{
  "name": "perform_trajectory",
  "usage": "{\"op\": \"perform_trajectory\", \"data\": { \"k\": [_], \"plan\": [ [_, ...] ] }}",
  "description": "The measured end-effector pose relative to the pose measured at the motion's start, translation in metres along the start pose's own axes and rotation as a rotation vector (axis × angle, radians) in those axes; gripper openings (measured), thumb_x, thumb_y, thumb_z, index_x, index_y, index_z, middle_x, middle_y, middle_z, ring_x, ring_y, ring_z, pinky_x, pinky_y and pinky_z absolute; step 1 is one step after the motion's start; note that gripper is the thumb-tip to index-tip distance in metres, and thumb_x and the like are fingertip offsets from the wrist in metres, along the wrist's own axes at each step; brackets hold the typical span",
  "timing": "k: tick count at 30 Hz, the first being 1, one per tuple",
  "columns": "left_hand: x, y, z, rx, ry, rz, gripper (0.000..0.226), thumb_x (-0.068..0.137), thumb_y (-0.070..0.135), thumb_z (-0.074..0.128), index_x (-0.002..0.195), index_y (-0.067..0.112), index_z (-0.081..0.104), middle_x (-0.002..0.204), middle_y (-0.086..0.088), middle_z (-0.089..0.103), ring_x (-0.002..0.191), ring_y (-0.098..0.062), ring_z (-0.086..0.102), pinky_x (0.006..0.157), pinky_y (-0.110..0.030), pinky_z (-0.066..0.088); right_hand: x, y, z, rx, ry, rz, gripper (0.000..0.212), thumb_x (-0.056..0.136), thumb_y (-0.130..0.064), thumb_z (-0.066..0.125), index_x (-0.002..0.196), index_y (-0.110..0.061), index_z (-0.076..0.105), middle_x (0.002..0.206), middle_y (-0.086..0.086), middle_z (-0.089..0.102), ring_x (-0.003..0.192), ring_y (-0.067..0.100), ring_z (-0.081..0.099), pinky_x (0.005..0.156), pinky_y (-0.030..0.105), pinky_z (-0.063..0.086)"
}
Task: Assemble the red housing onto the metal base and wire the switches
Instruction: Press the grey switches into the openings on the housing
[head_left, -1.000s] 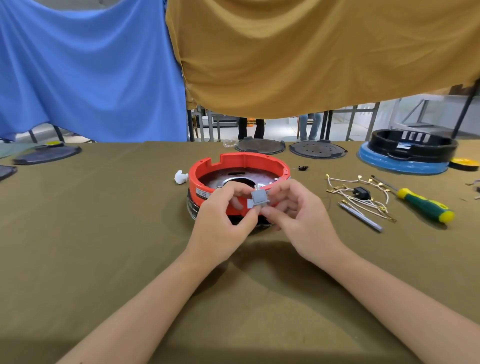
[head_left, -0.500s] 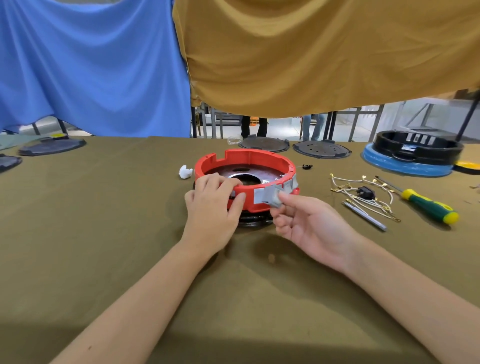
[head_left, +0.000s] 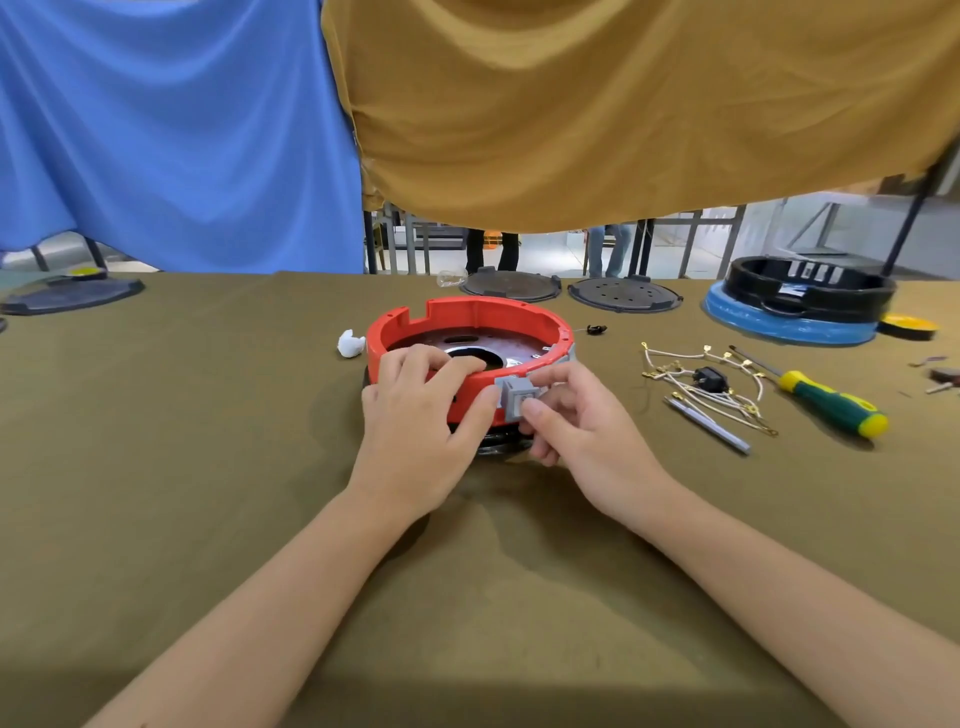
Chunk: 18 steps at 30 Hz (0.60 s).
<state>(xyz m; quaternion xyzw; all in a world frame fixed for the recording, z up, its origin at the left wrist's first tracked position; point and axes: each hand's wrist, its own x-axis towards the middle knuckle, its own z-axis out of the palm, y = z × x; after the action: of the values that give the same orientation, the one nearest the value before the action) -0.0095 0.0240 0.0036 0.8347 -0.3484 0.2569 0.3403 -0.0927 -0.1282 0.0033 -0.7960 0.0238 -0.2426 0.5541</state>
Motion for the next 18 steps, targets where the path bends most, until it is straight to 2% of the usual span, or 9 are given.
{"op": "perform_trajectory", "data": {
  "k": [6,11,18],
  "plan": [
    [0.0011,0.0010,-0.0007,-0.101,-0.057,0.048,0.057,0.088,0.061,0.038,0.120,0.022,0.063,0.107,0.007,0.051,0.111,-0.014,0.038,0.095,-0.038,0.041,0.0018,0.0050,-0.0038,-0.097,-0.004,-0.028,0.007,0.099,-0.012,0.055,0.096,-0.017,0.051,0.084,0.009,0.063,0.062,0.013,0.060,0.060,0.027,0.051],
    [0.0020,0.0001,-0.0007,-0.106,-0.043,0.036,0.042,0.090,0.051,0.052,0.116,0.021,0.066,0.104,0.007,0.053,0.107,-0.017,0.041,0.091,-0.044,0.045,0.0007,0.0036,-0.0023,-0.139,0.022,-0.054,0.009,0.099,-0.011,0.055,0.094,-0.016,0.050,0.085,0.012,0.062,0.059,0.012,0.059,0.058,0.027,0.052],
    [0.0010,0.0004,-0.0015,-0.137,-0.038,0.045,0.036,0.090,0.050,0.053,0.110,0.023,0.067,0.101,0.008,0.054,0.100,-0.015,0.043,0.085,-0.042,0.047,-0.0019,-0.0038,0.0018,-0.182,0.010,-0.103,0.005,0.099,-0.012,0.055,0.097,-0.011,0.051,0.078,0.013,0.062,0.056,0.023,0.062,0.053,0.029,0.053]
  ]
}}
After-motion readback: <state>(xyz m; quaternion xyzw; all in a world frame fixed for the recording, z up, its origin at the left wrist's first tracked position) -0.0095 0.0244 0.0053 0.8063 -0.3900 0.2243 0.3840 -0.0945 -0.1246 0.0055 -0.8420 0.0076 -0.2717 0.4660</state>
